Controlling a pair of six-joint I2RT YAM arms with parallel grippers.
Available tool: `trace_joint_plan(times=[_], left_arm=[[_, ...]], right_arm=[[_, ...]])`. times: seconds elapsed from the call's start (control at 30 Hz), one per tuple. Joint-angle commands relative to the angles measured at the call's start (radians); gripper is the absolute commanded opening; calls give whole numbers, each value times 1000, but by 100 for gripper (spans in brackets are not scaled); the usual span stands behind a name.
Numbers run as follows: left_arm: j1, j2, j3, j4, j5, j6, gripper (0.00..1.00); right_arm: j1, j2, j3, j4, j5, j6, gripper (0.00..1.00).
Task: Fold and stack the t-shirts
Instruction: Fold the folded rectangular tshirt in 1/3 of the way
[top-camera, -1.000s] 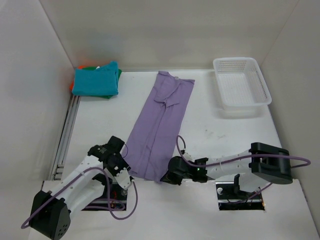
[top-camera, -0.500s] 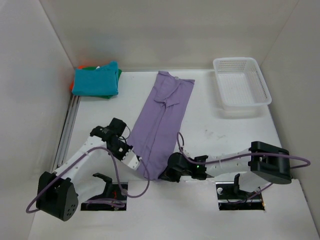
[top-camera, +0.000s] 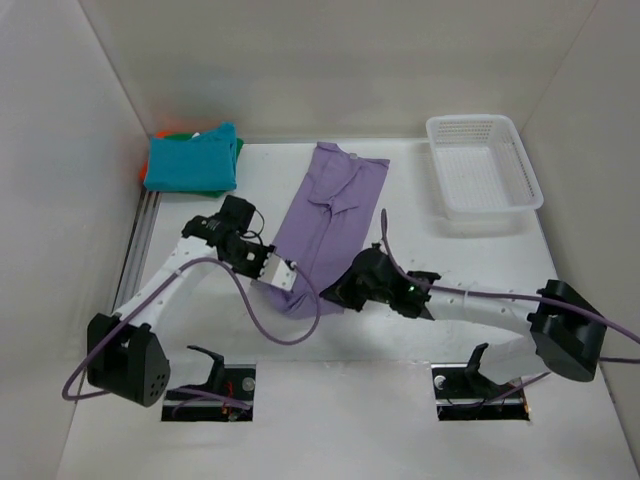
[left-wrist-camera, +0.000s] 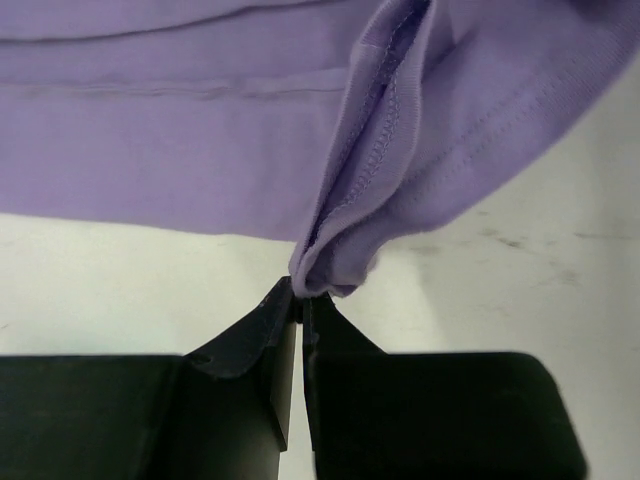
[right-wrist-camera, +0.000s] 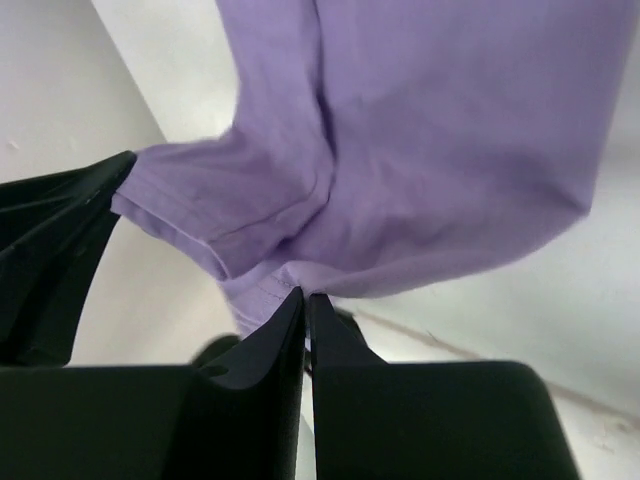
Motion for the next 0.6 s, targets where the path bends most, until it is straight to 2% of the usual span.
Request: trace_joint_plan(times=[0.0,0.33,0.57], left_arm=[[13,73,138,71,84,-70,0],[85,366,365,157,58,-264,0],[77,578,562,227,64,-464,2]], right_arm=[[-83,-33,60,-36,-24,-116,6],[-378,18,149,-16,-162,-308,5],[-509,111,173,13,-251,-373,5]])
